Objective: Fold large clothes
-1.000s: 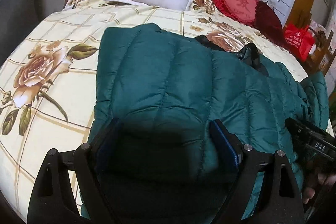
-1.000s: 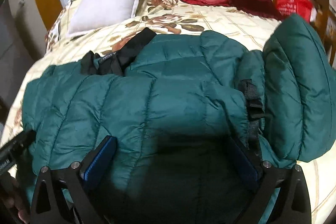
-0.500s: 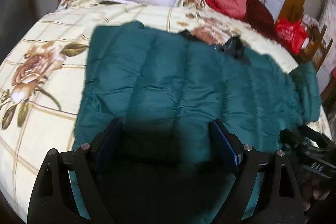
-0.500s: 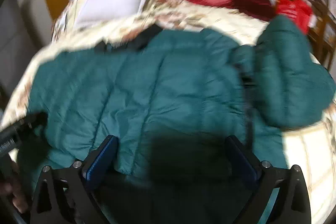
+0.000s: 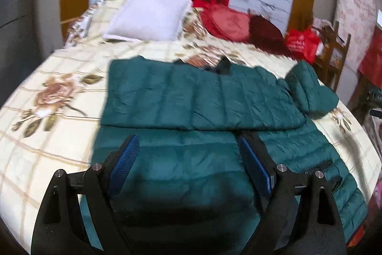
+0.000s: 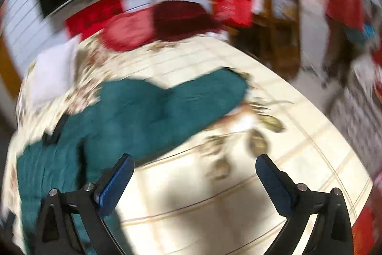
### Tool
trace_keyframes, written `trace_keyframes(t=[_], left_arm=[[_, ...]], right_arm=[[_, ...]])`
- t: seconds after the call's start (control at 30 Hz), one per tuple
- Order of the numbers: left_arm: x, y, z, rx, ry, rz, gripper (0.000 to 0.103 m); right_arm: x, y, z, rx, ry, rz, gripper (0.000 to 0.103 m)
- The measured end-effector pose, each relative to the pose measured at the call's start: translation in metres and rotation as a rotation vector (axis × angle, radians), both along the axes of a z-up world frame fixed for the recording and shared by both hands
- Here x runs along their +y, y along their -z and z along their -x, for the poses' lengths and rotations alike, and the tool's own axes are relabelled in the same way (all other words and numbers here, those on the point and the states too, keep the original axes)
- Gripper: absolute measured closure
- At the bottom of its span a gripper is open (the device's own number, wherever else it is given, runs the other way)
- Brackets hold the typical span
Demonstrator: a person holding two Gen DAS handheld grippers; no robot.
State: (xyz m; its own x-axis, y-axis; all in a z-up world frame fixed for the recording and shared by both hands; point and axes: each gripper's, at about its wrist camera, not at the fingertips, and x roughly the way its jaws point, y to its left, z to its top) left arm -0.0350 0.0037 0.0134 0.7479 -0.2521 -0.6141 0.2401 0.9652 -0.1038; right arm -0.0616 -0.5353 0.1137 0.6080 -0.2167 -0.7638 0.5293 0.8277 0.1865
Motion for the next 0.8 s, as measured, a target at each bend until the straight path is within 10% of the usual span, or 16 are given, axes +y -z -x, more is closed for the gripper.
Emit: trace_keyframes(t=[0.33, 0.8], left_arm=[[0.001, 0.016, -0.031, 0.116, -0.042, -0.029, 0.017], [0.018, 0.03, -0.041, 0.157, -0.126, -0.071, 0.017]], right_arm=[[-0.136, 0.058, -0.045, 0.016, 0.105, -0.141, 0.006], [-0.179, 0.121, -0.137, -0.016, 0.063, -0.17, 0.032]])
